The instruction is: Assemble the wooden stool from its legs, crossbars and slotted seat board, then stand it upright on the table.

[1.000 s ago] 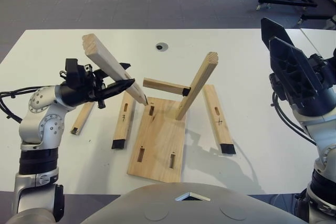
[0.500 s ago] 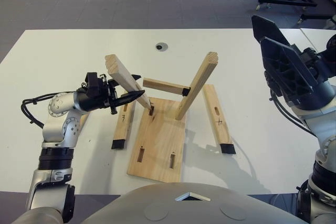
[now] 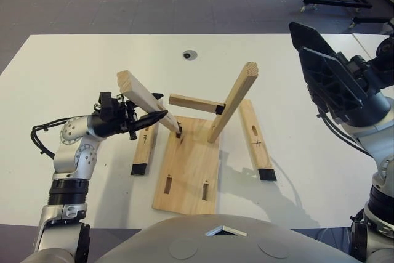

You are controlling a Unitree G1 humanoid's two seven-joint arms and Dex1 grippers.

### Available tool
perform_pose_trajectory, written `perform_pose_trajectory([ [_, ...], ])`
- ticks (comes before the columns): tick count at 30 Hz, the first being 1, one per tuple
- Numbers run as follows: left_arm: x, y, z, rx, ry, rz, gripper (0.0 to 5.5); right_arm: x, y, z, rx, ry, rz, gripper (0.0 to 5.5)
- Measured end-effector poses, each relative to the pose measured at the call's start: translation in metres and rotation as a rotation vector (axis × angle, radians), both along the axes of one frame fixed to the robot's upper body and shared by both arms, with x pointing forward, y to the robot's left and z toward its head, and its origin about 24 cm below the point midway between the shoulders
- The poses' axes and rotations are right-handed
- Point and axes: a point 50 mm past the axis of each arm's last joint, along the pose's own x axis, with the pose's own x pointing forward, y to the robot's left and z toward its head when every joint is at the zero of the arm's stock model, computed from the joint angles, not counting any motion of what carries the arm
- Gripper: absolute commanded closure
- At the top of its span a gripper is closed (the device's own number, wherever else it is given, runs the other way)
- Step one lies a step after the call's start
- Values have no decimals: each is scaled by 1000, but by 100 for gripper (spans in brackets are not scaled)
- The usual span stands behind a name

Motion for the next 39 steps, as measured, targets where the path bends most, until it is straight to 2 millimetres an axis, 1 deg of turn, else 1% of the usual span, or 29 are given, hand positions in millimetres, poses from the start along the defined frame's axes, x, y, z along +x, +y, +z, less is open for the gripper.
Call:
perform_pose_trajectory([
  [4, -2, 0, 0, 9, 1, -14, 348, 0, 0, 0, -3, 4, 2, 14],
  [8, -4, 2, 4, 55, -1, -44, 348, 0, 0, 0, -3, 4, 2, 14],
  [13, -8, 6, 9, 52, 111, -141, 348, -1, 0, -1, 14, 9, 0, 14],
  [16, -9, 6, 10, 58, 122, -159, 348, -1, 0, -1, 25, 14, 2, 14],
  [24, -11, 8, 8, 61, 107, -150, 348, 2, -2, -1, 15, 22, 2, 14],
  [31, -8, 11, 6, 68, 99, -159, 348, 4, -2, 1, 16, 12, 9, 14],
  [37, -2, 5, 11, 139, 20, -190, 348, 4, -1, 0, 12, 19, 19, 14],
  [39, -2, 3, 10, 153, 22, -198, 348, 3, 0, 0, 11, 20, 23, 14],
])
